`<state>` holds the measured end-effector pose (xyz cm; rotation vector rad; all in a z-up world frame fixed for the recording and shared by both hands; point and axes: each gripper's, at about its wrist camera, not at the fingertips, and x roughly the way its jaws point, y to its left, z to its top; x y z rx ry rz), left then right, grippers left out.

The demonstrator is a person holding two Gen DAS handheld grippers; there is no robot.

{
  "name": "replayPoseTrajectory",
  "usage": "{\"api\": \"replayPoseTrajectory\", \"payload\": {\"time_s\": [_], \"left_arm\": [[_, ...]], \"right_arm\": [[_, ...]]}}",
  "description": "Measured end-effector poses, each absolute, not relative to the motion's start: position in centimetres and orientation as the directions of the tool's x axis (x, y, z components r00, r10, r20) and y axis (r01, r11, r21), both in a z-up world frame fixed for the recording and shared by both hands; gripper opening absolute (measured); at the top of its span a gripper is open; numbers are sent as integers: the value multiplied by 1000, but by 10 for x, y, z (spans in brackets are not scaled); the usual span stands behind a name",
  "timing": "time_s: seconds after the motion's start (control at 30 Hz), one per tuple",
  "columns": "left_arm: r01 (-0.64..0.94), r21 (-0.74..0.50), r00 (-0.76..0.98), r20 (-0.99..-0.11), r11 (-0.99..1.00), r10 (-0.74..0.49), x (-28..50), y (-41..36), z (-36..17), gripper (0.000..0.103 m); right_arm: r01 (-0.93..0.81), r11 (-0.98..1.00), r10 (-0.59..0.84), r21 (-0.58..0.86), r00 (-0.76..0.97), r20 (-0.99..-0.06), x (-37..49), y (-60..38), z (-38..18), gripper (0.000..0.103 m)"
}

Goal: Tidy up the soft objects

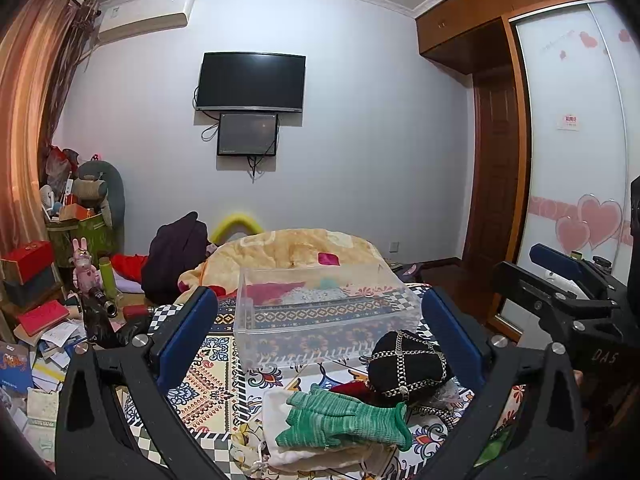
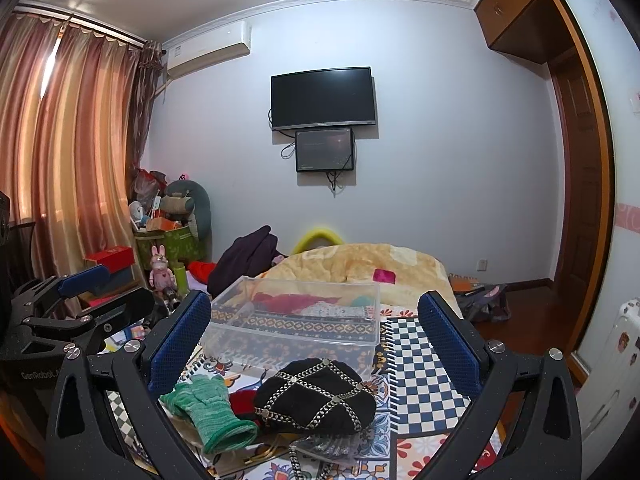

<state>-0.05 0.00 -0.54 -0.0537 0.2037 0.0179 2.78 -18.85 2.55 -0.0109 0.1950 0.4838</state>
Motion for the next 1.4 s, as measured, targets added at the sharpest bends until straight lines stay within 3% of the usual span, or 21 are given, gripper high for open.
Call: {"api": "replayPoseTrajectory", "payload": {"time_s": [1.4], "left_arm": [[-20, -52, 980, -198, 998, 10, 0, -1, -1, 103]], "right_arm": [[-464, 885, 463, 39, 867, -183, 23, -188, 31, 103]]}}
